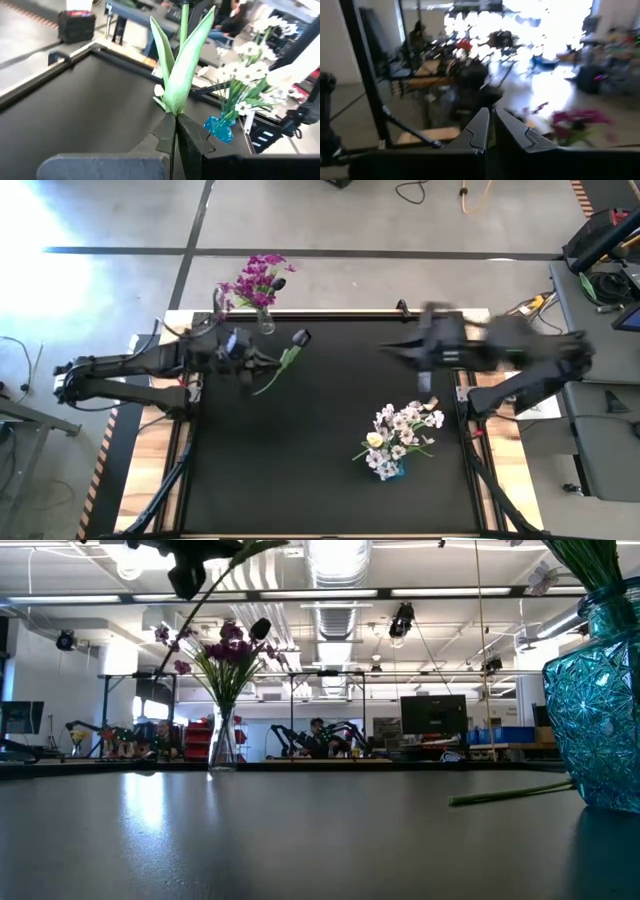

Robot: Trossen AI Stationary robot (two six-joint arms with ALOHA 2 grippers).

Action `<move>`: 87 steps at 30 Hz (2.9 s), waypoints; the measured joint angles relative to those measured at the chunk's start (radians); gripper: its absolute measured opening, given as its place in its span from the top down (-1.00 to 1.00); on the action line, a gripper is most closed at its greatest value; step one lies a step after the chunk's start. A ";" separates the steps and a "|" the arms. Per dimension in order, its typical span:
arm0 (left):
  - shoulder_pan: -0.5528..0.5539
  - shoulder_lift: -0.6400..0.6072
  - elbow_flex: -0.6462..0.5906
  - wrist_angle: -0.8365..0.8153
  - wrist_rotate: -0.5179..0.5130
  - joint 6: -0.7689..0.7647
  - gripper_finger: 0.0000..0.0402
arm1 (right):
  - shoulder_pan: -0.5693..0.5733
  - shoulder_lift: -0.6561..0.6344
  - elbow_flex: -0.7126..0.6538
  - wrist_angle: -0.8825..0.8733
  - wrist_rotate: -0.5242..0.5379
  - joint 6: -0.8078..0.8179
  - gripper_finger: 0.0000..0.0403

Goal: Sort flowers into vase by color
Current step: Put the black tulip into the transparent vase

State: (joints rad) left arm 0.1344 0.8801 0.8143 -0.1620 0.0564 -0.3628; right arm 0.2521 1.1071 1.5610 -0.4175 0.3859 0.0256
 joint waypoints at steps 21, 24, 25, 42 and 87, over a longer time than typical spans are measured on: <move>0.399 -0.069 -0.008 0.250 0.515 0.089 1.00 | -0.398 0.598 0.409 0.134 -0.482 0.131 0.46; 0.438 -0.059 -0.008 0.297 0.564 0.072 1.00 | -0.402 0.675 0.497 0.104 -0.484 0.133 0.33; 0.448 -0.057 -0.008 0.306 0.570 0.068 1.00 | -0.403 0.693 0.523 0.097 -0.484 0.134 0.29; 0.502 -0.026 -0.008 0.412 0.582 0.033 1.00 | -0.457 0.811 0.661 0.063 -0.496 0.159 0.20; 0.627 0.027 -0.007 0.520 0.740 -0.059 1.00 | -0.469 0.855 0.647 0.268 -0.464 0.281 0.25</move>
State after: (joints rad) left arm 0.7612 0.9072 0.8070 0.3578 0.7965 -0.4213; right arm -0.2168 1.9621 2.2082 -0.1490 -0.0784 0.3063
